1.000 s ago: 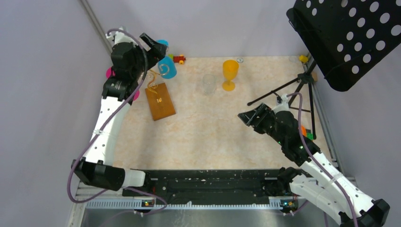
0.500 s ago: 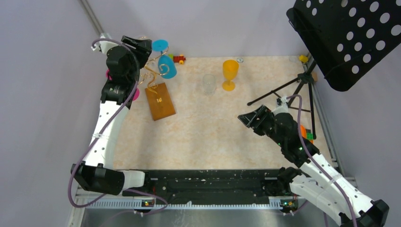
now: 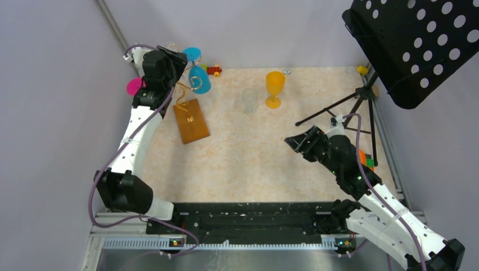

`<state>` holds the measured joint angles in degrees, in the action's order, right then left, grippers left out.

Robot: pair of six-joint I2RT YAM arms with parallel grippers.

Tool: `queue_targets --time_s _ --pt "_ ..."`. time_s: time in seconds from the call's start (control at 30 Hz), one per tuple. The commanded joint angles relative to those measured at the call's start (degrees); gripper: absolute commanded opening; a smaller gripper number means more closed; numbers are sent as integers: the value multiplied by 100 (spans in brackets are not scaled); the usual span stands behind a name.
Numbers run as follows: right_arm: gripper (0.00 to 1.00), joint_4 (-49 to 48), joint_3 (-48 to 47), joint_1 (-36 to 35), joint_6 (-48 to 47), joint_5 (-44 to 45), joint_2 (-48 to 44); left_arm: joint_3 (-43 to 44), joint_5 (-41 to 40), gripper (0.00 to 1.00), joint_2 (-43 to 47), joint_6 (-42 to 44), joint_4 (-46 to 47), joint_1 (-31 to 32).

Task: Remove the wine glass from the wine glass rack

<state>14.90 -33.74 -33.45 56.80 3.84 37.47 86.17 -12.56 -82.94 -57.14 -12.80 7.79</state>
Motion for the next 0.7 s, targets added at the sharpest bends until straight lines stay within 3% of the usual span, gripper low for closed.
queue_targets --time_s 0.0,0.27,0.57,0.67 --pt "60 -104 -12 40 -11 72 -82 230 -124 53 -38 -137 138 -23" --pt "60 -137 -24 34 -52 82 -48 -170 -79 43 -137 -753 809 -23" --pt "60 -39 -74 37 -89 152 -106 -220 28 36 -326 -1239 826 -31" --pt "60 -25 -70 38 -94 153 -128 -232 37 26 -333 -1277 836 -32"
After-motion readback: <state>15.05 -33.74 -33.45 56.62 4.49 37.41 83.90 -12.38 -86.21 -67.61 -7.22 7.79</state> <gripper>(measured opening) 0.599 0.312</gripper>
